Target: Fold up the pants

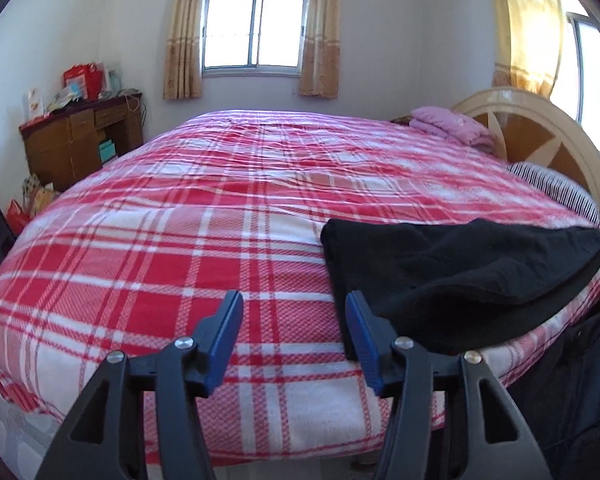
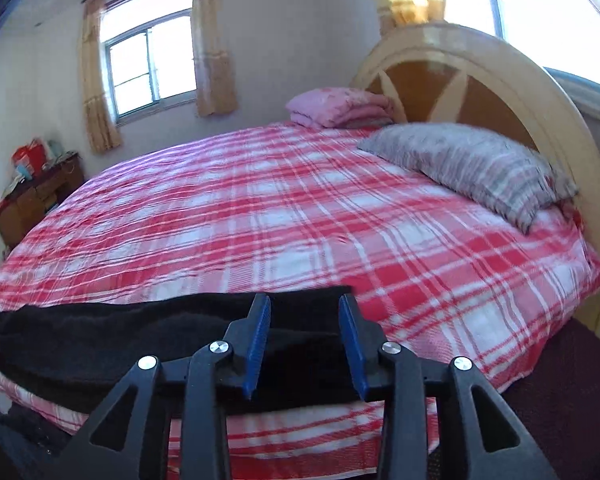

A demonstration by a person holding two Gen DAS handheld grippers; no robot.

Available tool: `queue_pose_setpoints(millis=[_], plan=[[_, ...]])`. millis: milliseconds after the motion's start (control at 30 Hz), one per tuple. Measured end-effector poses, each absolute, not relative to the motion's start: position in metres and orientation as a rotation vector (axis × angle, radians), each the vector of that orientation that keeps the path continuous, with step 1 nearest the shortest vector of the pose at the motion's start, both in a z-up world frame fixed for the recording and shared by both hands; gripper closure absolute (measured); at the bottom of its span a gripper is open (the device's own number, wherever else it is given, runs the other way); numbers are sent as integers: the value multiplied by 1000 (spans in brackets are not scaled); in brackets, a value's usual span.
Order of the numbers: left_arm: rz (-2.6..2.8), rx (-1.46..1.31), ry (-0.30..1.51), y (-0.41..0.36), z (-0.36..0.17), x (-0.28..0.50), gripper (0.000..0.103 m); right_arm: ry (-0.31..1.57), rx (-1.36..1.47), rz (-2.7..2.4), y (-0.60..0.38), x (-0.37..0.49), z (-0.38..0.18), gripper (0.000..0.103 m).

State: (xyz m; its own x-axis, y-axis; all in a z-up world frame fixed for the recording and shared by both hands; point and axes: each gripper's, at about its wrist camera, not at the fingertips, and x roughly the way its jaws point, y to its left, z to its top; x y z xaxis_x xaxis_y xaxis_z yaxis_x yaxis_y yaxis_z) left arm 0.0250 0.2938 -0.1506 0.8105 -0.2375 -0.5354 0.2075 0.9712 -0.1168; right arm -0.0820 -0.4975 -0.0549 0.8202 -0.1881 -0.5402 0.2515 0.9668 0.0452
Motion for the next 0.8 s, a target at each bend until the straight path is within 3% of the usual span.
queue_pose_setpoints(millis=[233,533,600,667,800], plan=[[-371,-11,599,265,-148,17,47,608,-159,48,-363,-50,-56,64],[-335,81,658,230,-162,26,47,734,-417,506,-177,-19,-125,64],[-329,82,637,226,-158,25,51,743,-474,567,-147,-17,-139,64],[-309,112,632,223,-155,24,61,759,-490,600,-128,-15,-148,64],[-312,88,615,228,-146,23,62,793,-500,629,-111,-8,-161,64]])
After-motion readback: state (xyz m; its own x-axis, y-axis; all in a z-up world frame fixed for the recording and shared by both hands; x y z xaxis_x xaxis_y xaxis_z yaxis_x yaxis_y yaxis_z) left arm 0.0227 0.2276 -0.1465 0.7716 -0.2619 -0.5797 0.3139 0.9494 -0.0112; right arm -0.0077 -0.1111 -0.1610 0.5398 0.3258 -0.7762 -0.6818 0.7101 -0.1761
